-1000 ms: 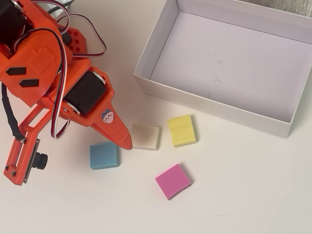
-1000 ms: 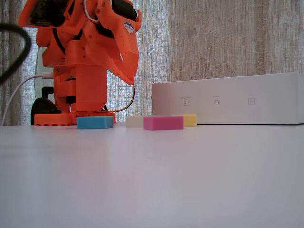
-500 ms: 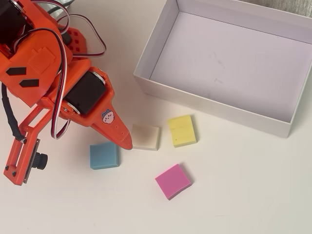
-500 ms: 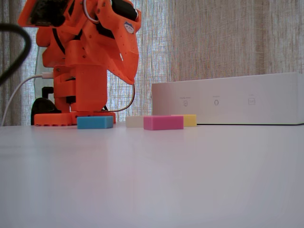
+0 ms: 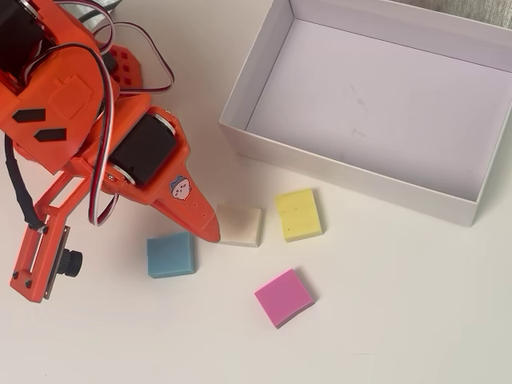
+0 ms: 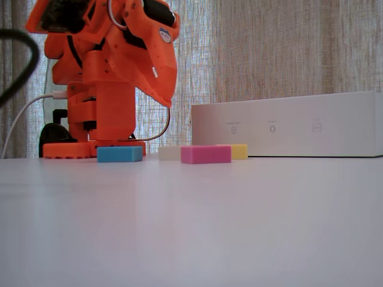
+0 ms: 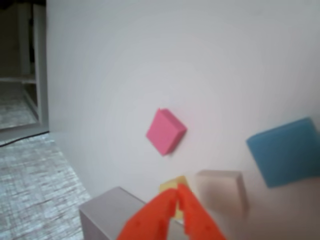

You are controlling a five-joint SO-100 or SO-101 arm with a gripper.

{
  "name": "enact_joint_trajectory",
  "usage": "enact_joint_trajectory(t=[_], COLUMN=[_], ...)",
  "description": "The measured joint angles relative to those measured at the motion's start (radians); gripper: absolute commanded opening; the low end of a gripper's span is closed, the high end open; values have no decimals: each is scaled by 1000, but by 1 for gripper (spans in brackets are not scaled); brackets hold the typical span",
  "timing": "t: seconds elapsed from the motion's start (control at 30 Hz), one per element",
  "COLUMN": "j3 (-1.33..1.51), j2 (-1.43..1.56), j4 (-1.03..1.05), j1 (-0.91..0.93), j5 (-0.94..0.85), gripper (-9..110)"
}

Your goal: Grasp the pink cuboid and put it in the bin.

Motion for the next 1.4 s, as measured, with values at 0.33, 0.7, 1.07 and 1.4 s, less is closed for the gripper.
enact_joint_trajectory(t=[0.33, 0.7, 1.07, 1.4], j3=[-152, -1091, -1453, -1319], j2=[-239, -1022, -1416, -1586], j4=[26, 207, 419, 419], j1=[34, -8, -32, 34], j5=[-54, 18, 265, 331], gripper=[13, 16, 43, 55])
